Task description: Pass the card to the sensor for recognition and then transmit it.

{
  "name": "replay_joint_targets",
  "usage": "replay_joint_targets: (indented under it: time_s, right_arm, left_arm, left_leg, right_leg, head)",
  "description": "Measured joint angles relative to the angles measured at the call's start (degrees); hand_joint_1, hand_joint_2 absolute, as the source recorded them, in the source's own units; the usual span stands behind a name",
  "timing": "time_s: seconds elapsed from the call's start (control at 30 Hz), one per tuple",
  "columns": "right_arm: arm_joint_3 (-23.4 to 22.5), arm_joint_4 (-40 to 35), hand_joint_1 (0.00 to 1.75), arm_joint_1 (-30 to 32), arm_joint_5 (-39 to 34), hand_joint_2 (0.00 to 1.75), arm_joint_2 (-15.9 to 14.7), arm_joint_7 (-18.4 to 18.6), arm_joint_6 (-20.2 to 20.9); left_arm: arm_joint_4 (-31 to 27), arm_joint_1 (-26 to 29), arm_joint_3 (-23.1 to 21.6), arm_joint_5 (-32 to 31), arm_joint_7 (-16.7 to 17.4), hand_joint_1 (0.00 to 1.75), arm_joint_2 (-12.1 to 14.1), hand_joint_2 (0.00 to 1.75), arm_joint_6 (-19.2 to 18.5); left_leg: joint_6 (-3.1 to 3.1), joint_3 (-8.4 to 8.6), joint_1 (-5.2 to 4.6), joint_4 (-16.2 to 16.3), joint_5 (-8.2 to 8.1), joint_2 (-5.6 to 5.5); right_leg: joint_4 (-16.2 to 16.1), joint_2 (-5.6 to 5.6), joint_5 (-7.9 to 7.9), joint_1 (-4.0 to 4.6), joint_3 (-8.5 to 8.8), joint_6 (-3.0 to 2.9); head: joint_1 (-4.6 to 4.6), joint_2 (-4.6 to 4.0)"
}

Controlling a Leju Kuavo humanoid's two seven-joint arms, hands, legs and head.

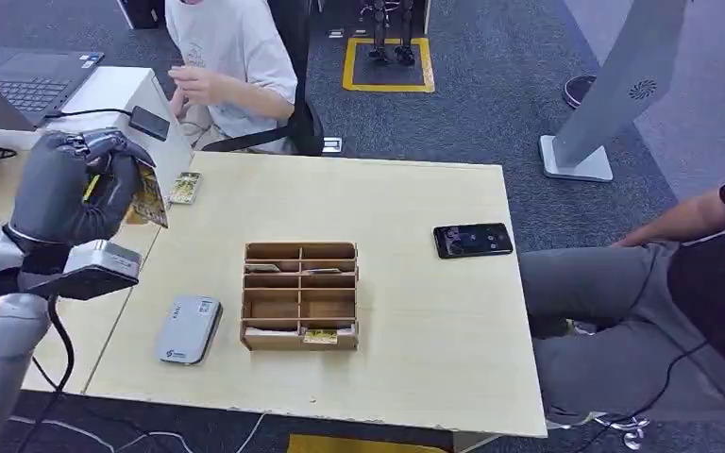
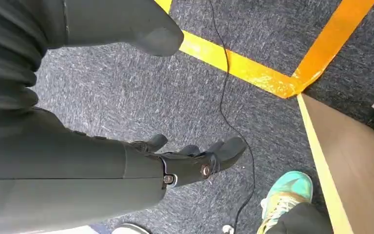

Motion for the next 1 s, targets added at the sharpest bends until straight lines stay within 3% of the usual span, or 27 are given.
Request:
replay_joint_targets:
  time_s: [0.33,0.5,0.6,0.7,0.83,1.0]
  right_arm:
    - [-0.4,0.1,0.0,0.1,0.0,1.75,0.0,0.4,-0.1]
    - [-0.5,0.1,0.0,0.0,0.4,1.75,0.0,0.9,-0.2]
    - [-0.6,0.1,0.0,0.0,0.6,1.75,0.0,0.9,-0.3]
    - [-0.6,0.1,0.0,0.0,1.1,1.75,0.0,1.3,-0.3]
    - [-0.7,0.1,0.0,0.0,1.2,1.75,0.0,1.5,-0.3]
    - [-0.7,0.1,0.0,0.0,1.2,1.75,0.0,1.5,-0.3]
  left_arm:
    - [0.0,0.6,0.2,-3.1,1.6,1.75,0.5,1.75,3.2]
    - [2.3,1.2,0.2,-16.8,9.6,1.75,0.2,1.75,8.0]
    - [6.1,1.5,0.2,-20.5,12.1,1.75,0.2,1.75,9.6]
    - [10.6,1.8,0.2,-29.2,15.4,1.75,0.2,1.75,11.7]
    - [15.3,1.9,0.3,-35.5,18.1,1.75,0.2,1.75,12.5]
    - [19.3,2.5,0.3,-37.5,19.2,1.75,0.2,1.75,13.3]
  left_leg:
    - [0.0,0.0,0.0,0.0,0.01,-0.02]
    - [0.0,0.0,0.0,0.0,0.0,-0.01]
    - [0.0,0.0,0.0,0.0,0.0,-0.01]
    - [0.0,0.0,0.01,0.0,0.01,0.0]
    - [0.0,0.0,0.01,0.0,0.01,0.0]
    - [-0.01,-0.01,0.0,0.0,0.0,-0.01]
  right_leg:
    - [0.0,-0.02,0.0,0.01,0.01,0.0]
    - [0.0,-0.02,0.0,0.0,-0.01,0.0]
    - [0.0,-0.02,0.0,0.0,-0.01,0.0]
    - [0.0,-0.01,0.0,0.01,-0.01,0.0]
    - [0.0,-0.02,0.0,0.0,0.0,0.0]
    - [0.0,-0.02,0.0,0.0,-0.01,0.0]
  head:
    - [0.0,0.02]
    - [-0.02,0.02]
    - [0.0,0.0]
    - [0.02,0.02]
    - [0.02,0.02]
    - [0.0,0.02]
